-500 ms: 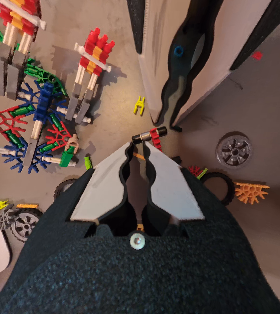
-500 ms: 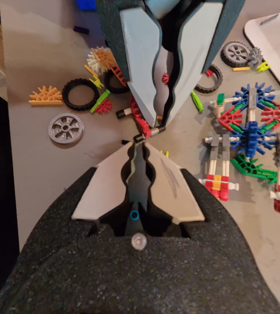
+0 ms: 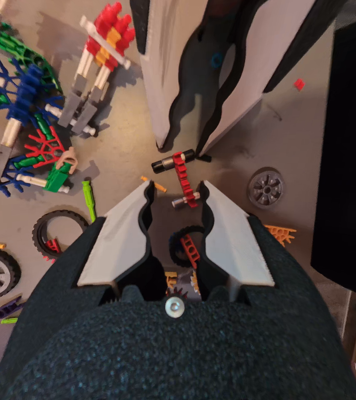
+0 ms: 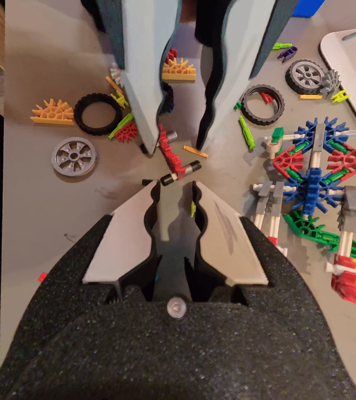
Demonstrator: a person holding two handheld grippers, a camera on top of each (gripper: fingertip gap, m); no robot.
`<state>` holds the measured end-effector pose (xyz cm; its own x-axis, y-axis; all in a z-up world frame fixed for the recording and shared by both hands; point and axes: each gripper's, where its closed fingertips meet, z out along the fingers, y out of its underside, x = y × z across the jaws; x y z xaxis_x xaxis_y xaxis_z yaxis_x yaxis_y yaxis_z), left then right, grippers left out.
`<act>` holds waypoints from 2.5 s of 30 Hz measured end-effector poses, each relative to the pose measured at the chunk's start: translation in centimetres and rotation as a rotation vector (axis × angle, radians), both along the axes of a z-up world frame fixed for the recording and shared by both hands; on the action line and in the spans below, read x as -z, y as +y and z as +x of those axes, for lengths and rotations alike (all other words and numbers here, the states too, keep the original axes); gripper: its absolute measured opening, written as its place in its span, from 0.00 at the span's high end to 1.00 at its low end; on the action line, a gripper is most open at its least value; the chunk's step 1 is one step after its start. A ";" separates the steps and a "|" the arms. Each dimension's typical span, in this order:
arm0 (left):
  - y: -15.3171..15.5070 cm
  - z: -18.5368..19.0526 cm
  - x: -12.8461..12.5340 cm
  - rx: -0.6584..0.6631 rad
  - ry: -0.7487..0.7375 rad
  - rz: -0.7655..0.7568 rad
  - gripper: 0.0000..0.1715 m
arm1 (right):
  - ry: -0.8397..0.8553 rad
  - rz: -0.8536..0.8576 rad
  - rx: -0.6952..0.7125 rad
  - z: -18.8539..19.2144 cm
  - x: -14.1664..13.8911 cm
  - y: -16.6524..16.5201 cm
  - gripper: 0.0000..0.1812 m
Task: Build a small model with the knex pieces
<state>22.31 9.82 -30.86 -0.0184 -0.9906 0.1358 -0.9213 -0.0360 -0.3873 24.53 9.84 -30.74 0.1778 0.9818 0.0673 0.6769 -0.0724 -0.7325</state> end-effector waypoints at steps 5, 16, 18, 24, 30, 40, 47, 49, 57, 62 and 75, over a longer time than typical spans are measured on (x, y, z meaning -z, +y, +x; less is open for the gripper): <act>0.4 0.6 0.4 -0.036 0.005 0.039 0.77 | -0.010 0.007 -0.005 -0.2 0.2 0.2 0.84; -1.3 1.5 0.4 0.092 -0.019 0.034 0.93 | 0.003 -0.012 -0.022 0.5 -0.2 -0.7 0.84; -1.9 1.6 0.4 0.123 -0.026 0.011 0.96 | -0.003 -0.008 -0.011 0.7 -0.2 -0.6 0.77; -2.6 1.7 0.4 0.184 -0.018 0.003 0.97 | -0.019 -0.016 -0.031 0.6 0.2 -1.2 0.76; -2.6 2.1 0.5 0.189 -0.042 0.027 0.97 | -0.021 -0.041 -0.035 0.6 0.4 -1.8 0.75; -2.2 1.9 0.5 0.157 -0.046 0.050 0.96 | -0.007 -0.063 -0.006 0.6 0.4 -1.3 0.87; -2.6 1.9 0.4 0.135 -0.054 0.049 0.84 | -0.008 -0.060 0.004 0.6 0.4 -1.2 0.88; -2.8 1.9 0.4 0.130 -0.056 0.049 0.82 | -0.008 -0.057 0.001 0.6 0.4 -1.2 0.88; -2.6 2.1 0.5 0.102 -0.062 0.095 0.83 | 0.000 -0.088 -0.023 0.6 0.3 -1.5 0.87; -2.7 2.0 0.5 0.095 -0.069 0.090 0.82 | 0.024 -0.144 -0.059 0.7 0.0 -2.0 0.79; -2.9 2.1 0.5 0.069 -0.067 0.088 0.89 | 0.000 -0.116 0.003 0.6 0.3 -2.4 0.76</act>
<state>24.40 6.91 -31.36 -0.0929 -0.9947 0.0448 -0.8925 0.0632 -0.4467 25.16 7.44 -31.02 0.1806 0.9824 -0.0468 0.6765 -0.1586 -0.7192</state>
